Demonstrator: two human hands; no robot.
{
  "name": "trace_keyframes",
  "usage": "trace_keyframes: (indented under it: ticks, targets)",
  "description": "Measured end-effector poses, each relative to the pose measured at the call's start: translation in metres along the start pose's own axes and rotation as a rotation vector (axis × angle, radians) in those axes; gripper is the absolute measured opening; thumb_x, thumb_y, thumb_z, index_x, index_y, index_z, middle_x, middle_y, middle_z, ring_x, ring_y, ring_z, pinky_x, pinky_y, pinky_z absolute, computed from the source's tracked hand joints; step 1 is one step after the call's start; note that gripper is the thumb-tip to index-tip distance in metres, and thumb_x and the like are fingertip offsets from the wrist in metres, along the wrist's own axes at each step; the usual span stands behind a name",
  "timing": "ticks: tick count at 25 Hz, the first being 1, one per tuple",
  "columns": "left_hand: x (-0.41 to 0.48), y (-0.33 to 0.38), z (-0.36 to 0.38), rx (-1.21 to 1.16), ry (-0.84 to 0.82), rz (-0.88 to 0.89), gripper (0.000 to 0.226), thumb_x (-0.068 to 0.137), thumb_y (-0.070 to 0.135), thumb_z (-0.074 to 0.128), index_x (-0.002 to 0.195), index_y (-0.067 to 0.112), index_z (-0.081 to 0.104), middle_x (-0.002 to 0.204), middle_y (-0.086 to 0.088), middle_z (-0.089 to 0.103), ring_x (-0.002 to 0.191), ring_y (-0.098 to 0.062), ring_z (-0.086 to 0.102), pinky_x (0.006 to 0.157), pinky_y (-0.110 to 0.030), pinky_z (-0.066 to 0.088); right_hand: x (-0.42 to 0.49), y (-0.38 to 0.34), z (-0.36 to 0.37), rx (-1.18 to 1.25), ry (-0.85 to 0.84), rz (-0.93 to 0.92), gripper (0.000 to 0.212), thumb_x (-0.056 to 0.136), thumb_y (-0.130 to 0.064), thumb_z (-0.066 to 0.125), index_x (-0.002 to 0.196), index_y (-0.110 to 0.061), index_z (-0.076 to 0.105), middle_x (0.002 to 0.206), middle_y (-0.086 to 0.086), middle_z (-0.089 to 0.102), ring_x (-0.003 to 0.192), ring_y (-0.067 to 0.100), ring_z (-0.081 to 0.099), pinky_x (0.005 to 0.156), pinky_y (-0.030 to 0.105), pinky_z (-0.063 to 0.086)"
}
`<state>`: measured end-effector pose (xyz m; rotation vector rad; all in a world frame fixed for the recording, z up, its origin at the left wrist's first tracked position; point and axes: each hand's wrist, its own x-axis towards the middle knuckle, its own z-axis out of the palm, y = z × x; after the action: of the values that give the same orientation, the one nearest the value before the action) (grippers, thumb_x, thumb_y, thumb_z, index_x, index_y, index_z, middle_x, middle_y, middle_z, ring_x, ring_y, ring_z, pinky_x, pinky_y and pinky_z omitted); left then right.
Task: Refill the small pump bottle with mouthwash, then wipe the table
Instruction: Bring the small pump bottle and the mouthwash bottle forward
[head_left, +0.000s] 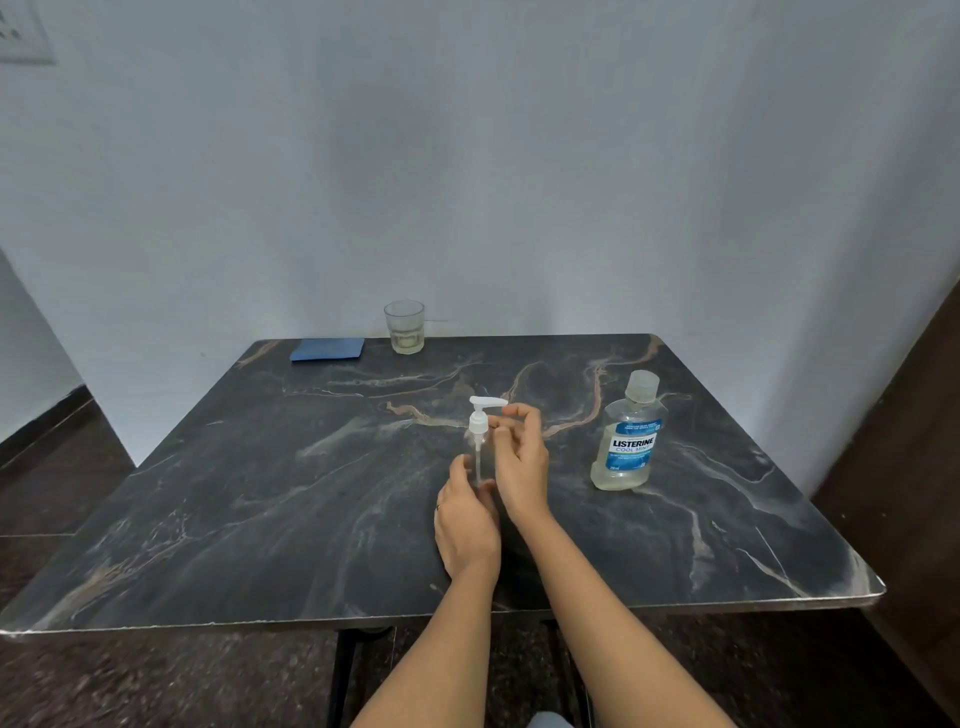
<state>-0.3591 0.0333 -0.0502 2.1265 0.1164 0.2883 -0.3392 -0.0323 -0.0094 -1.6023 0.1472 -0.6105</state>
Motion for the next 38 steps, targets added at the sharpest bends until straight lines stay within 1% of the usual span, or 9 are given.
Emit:
trace_keyframes:
  ticks: [6, 9, 14, 16, 19, 22, 26, 30, 38]
  targets:
    - [0.000, 0.002, -0.003, -0.049, -0.023, -0.012, 0.033, 0.095, 0.032, 0.048, 0.128, 0.031, 0.049, 0.117, 0.002, 0.062, 0.111, -0.019, 0.057, 0.093, -0.042, 0.049, 0.000, -0.002, 0.006, -0.042, -0.140, -0.062, 0.033, 0.082, -0.020, 0.071, 0.114, -0.017, 0.064, 0.110, -0.005, 0.058, 0.103, 0.007, 0.058, 0.087, 0.018, 0.047]
    - [0.002, 0.001, 0.000, -0.003, -0.019, 0.008, 0.042, 0.097, 0.027, 0.050, 0.138, 0.023, 0.044, 0.127, -0.003, 0.060, 0.120, -0.021, 0.053, 0.100, -0.041, 0.044, 0.015, -0.014, 0.007, -0.087, -0.135, -0.059, 0.025, 0.084, -0.009, 0.067, 0.109, -0.015, 0.066, 0.099, -0.002, 0.061, 0.091, 0.008, 0.058, 0.082, 0.022, 0.047]
    - [0.002, 0.002, 0.000, 0.018, -0.007, 0.021, 0.046, 0.098, 0.027, 0.051, 0.142, 0.020, 0.040, 0.130, -0.004, 0.058, 0.122, -0.021, 0.051, 0.103, -0.038, 0.041, 0.024, -0.024, 0.001, 0.027, -0.202, 0.005, 0.028, 0.093, -0.005, 0.055, 0.119, -0.013, 0.057, 0.112, 0.001, 0.067, 0.107, 0.011, 0.062, 0.097, 0.037, 0.051]
    - [0.002, 0.003, 0.000, 0.020, -0.003, 0.009, 0.047, 0.098, 0.028, 0.052, 0.142, 0.021, 0.040, 0.130, -0.002, 0.058, 0.122, -0.020, 0.052, 0.103, -0.037, 0.040, 0.028, -0.042, 0.000, 0.158, -0.198, 0.019, 0.025, 0.095, -0.006, 0.052, 0.120, -0.008, 0.055, 0.112, 0.001, 0.068, 0.110, 0.013, 0.062, 0.095, 0.034, 0.051]
    - [0.002, 0.002, 0.000, 0.009, -0.001, 0.012, 0.043, 0.097, 0.027, 0.052, 0.139, 0.022, 0.042, 0.129, 0.000, 0.059, 0.120, -0.019, 0.052, 0.103, -0.036, 0.040, 0.040, -0.086, -0.006, 0.274, -0.134, -0.098, 0.023, 0.096, -0.003, 0.049, 0.117, -0.008, 0.056, 0.107, -0.004, 0.068, 0.109, 0.009, 0.061, 0.087, 0.019, 0.051]
    - [0.002, 0.001, 0.000, 0.001, 0.004, 0.018, 0.044, 0.097, 0.028, 0.053, 0.139, 0.021, 0.042, 0.130, 0.000, 0.058, 0.120, -0.019, 0.052, 0.102, -0.036, 0.041, 0.043, -0.118, -0.021, 0.303, -0.106, -0.309, 0.024, 0.094, 0.005, 0.047, 0.110, -0.010, 0.056, 0.110, -0.002, 0.065, 0.111, 0.011, 0.058, 0.090, 0.019, 0.048]
    - [0.003, -0.001, 0.002, 0.013, 0.001, 0.013, 0.047, 0.097, 0.029, 0.054, 0.141, 0.019, 0.041, 0.133, -0.001, 0.057, 0.123, -0.020, 0.051, 0.102, -0.036, 0.041, 0.026, -0.077, -0.052, -0.129, -0.194, -0.483, 0.033, 0.088, 0.008, 0.050, 0.109, -0.014, 0.061, 0.114, 0.003, 0.063, 0.109, 0.016, 0.059, 0.094, 0.034, 0.051]
    - [0.004, -0.002, 0.004, 0.033, -0.001, 0.009, 0.050, 0.096, 0.029, 0.056, 0.142, 0.018, 0.040, 0.133, -0.002, 0.057, 0.124, -0.021, 0.051, 0.102, -0.036, 0.041, 0.006, -0.002, -0.091, -0.589, -0.414, -0.577, 0.038, 0.080, 0.016, 0.050, 0.103, -0.012, 0.063, 0.112, 0.001, 0.064, 0.106, 0.010, 0.059, 0.089, 0.034, 0.053]
    - [0.002, -0.001, 0.002, -0.030, -0.005, -0.009, 0.061, 0.091, 0.028, 0.064, 0.144, 0.018, 0.036, 0.139, -0.001, 0.054, 0.127, -0.021, 0.049, 0.101, -0.036, 0.040, -0.002, 0.024, -0.101, -0.706, -0.611, -0.376, 0.041, 0.080, 0.016, 0.043, 0.096, -0.013, 0.067, 0.118, 0.004, 0.067, 0.123, 0.008, 0.055, 0.099, 0.030, 0.048]
